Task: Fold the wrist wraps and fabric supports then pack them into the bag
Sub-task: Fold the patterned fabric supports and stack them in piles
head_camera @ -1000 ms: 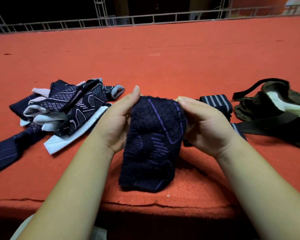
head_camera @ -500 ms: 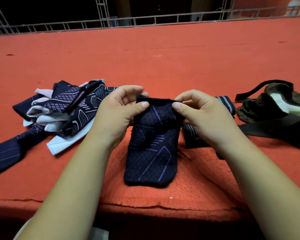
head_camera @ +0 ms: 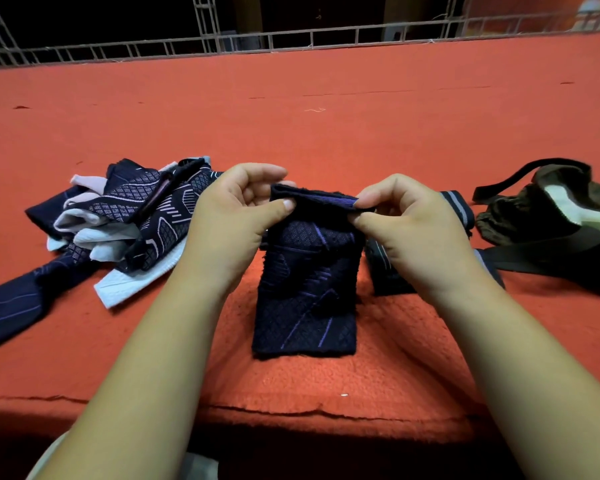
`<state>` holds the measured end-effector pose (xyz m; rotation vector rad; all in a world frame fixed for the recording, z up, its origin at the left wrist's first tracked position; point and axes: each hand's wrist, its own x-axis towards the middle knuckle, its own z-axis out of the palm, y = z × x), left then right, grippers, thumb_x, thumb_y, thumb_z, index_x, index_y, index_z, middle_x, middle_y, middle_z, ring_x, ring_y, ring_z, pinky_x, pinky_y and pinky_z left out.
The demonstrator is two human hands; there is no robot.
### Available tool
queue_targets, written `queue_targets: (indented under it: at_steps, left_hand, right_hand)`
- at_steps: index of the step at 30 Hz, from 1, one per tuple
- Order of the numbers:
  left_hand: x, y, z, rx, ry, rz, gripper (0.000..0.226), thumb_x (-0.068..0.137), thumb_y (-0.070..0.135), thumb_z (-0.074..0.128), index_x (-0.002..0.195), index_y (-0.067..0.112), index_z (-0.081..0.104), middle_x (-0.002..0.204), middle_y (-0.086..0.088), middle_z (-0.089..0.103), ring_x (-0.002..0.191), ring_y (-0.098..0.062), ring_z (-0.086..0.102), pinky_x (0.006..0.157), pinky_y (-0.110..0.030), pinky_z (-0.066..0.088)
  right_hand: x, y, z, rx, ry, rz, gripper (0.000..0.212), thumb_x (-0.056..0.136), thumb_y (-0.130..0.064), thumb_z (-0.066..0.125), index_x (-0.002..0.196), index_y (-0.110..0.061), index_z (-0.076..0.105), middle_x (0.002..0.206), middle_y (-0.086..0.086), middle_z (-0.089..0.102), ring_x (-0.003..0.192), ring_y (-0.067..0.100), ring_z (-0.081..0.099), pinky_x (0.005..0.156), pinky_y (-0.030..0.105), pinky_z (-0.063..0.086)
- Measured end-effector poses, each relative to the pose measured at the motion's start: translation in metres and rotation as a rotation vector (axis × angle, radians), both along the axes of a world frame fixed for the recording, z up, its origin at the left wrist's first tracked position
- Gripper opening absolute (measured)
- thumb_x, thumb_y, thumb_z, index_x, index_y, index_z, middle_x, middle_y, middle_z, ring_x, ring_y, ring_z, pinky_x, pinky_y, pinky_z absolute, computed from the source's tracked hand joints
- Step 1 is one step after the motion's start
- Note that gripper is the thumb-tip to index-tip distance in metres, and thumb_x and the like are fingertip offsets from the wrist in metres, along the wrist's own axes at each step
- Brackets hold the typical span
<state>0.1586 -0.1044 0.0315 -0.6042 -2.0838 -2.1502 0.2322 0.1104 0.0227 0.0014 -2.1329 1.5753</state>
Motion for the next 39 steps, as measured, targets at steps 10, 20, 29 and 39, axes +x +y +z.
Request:
queue_targets:
  at_steps: [10,20,29,39]
  left_hand:
    - [-0.006,-0.005,-0.003,0.009,-0.017,0.011,0.036,0.088,-0.011,0.074,0.116,0.012,0.072,0.105,-0.008,0.08,0.103,-0.021,0.075,0.098,-0.039,0.059]
    - [-0.006,-0.005,-0.001,0.046,-0.038,-0.013,0.032,0.091,-0.007,0.074,0.118,0.01,0.074,0.089,0.005,0.075,0.093,-0.014,0.071,0.084,-0.029,0.056]
    - [0.0,-0.001,0.003,0.171,-0.124,-0.1,0.034,0.094,-0.015,0.065,0.121,0.006,0.068,0.105,-0.005,0.082,0.096,-0.011,0.076,0.073,-0.02,0.058]
    - [-0.004,-0.005,0.001,0.148,-0.115,-0.054,0.032,0.093,-0.01,0.07,0.119,0.008,0.072,0.095,0.005,0.078,0.092,-0.01,0.074,0.081,-0.027,0.06]
  right_hand:
    - [0.002,0.01,0.005,0.115,-0.044,0.031,0.015,0.085,-0.028,0.089,0.089,-0.02,0.077,0.087,0.007,0.077,0.072,0.012,0.061,0.07,0.036,0.053]
    - [0.007,0.014,0.013,0.134,-0.061,0.186,0.005,0.1,-0.027,0.076,0.098,-0.024,0.072,0.098,-0.002,0.078,0.083,0.02,0.069,0.087,0.049,0.059]
    - [0.001,0.007,0.007,0.164,-0.067,0.101,0.014,0.096,-0.026,0.075,0.095,-0.03,0.062,0.084,-0.01,0.066,0.075,0.012,0.058,0.077,0.04,0.049]
    - [-0.002,0.004,0.004,0.048,0.064,0.026,0.006,0.096,-0.015,0.079,0.1,-0.02,0.079,0.093,-0.005,0.081,0.088,0.017,0.077,0.083,0.035,0.062]
